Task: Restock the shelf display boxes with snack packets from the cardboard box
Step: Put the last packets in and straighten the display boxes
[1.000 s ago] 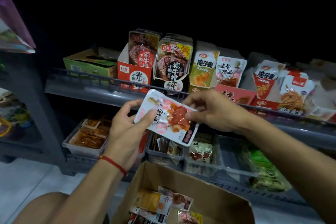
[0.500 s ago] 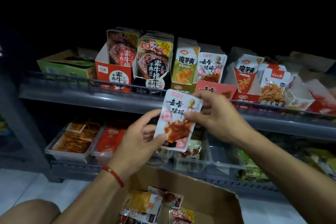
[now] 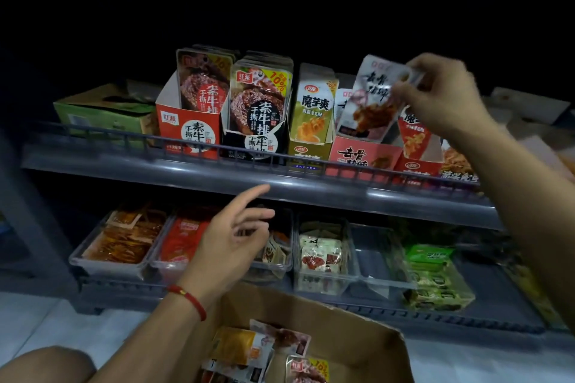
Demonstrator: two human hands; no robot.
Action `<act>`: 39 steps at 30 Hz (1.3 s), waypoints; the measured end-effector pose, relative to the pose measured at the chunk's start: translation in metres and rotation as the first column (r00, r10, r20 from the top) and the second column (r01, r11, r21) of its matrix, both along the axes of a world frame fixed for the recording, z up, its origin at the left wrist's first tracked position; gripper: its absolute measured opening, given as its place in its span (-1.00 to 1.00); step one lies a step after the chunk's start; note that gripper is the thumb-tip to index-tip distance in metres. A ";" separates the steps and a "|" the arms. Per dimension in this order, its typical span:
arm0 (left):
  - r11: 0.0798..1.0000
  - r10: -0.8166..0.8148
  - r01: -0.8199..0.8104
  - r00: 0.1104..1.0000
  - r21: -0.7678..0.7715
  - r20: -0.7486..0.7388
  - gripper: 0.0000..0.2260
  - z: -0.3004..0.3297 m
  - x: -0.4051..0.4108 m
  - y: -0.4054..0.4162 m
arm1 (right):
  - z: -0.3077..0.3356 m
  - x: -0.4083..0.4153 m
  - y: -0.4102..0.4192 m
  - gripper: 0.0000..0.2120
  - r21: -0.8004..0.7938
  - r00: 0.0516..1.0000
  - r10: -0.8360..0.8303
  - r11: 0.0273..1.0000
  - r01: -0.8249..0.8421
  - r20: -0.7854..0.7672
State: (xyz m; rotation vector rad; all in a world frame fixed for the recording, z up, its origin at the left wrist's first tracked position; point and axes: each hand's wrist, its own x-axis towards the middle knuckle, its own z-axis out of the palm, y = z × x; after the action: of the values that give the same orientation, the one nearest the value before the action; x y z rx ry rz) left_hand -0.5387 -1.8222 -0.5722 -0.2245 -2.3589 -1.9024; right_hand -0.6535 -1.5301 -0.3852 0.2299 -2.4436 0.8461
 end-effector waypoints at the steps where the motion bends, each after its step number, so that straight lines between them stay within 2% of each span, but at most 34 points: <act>1: 1.000 0.001 -0.001 1.000 0.001 0.001 -0.52 0.000 0.000 0.000 | -0.005 -0.004 -0.003 -0.91 0.023 0.999 0.006 1.000 -0.007 0.033; 5: 1.000 0.000 0.000 1.000 -0.014 0.004 -0.52 -0.001 -0.001 0.000 | -0.025 -0.018 -0.013 -0.82 0.113 0.992 -0.021 0.994 0.007 0.122; 10: 0.999 0.013 -0.013 1.000 -0.040 -0.003 -0.49 -0.001 -0.001 -0.001 | -0.035 -0.031 -0.012 -0.68 0.309 0.983 -0.126 0.937 0.162 -0.133; 19: 0.996 0.024 -0.019 0.998 -0.087 0.051 -0.46 -0.005 -0.005 -0.004 | -0.042 -0.043 -0.016 -0.68 0.323 0.973 -0.104 0.931 0.168 -0.205; 24: 0.993 0.033 -0.022 0.995 -0.113 0.090 -0.46 -0.008 -0.007 -0.004 | -0.044 -0.042 -0.017 -0.60 0.359 0.967 -0.122 0.912 0.199 -0.225; 26: 0.992 0.034 -0.022 0.995 -0.124 0.095 -0.48 -0.007 -0.007 -0.004 | -0.041 -0.035 -0.018 -0.58 0.356 0.950 -0.112 0.909 0.216 -0.290; 28: 0.977 0.014 0.009 0.994 -0.212 0.105 -0.52 -0.007 -0.006 -0.006 | -0.040 -0.018 -0.023 -0.66 0.350 0.915 -0.047 0.915 0.200 -0.400; 30: 0.901 -0.030 0.079 0.992 -0.426 0.121 -0.58 -0.009 -0.001 -0.006 | -0.051 0.009 -0.035 -0.76 0.380 0.903 0.079 0.920 0.097 -0.421; 32: 0.702 -0.113 0.158 0.988 -0.694 0.110 -0.61 -0.017 0.006 -0.008 | -0.077 0.043 -0.053 -0.84 0.363 0.939 0.252 0.919 -0.156 -0.233; 34: 0.502 -0.230 0.308 0.948 -0.808 0.219 -0.63 -0.026 0.015 -0.008 | -0.113 0.073 -0.069 -0.88 0.362 0.904 0.406 0.829 -0.427 0.136; 35: 0.442 -0.268 0.416 0.907 -0.795 0.325 -0.64 -0.031 0.019 -0.008 | -0.135 0.082 -0.075 -0.86 0.402 0.846 0.411 0.750 -0.525 0.339; 37: 0.326 -0.309 0.616 0.786 -0.717 0.535 -0.64 -0.041 0.028 -0.008 | -0.186 0.094 -0.082 -0.79 0.424 0.668 0.291 0.586 -0.691 0.685; 39: 0.238 -0.278 0.720 0.693 -0.652 0.665 -0.60 -0.049 0.032 -0.010 | -0.231 0.107 -0.088 -0.73 0.340 0.442 0.111 0.485 -0.806 0.890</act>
State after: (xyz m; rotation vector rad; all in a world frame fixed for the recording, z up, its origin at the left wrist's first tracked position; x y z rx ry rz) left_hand -0.5064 -1.8325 -0.6217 -0.8631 -3.7781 -0.4267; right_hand -0.5468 -1.6183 -0.6160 1.2637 -3.5745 -0.0505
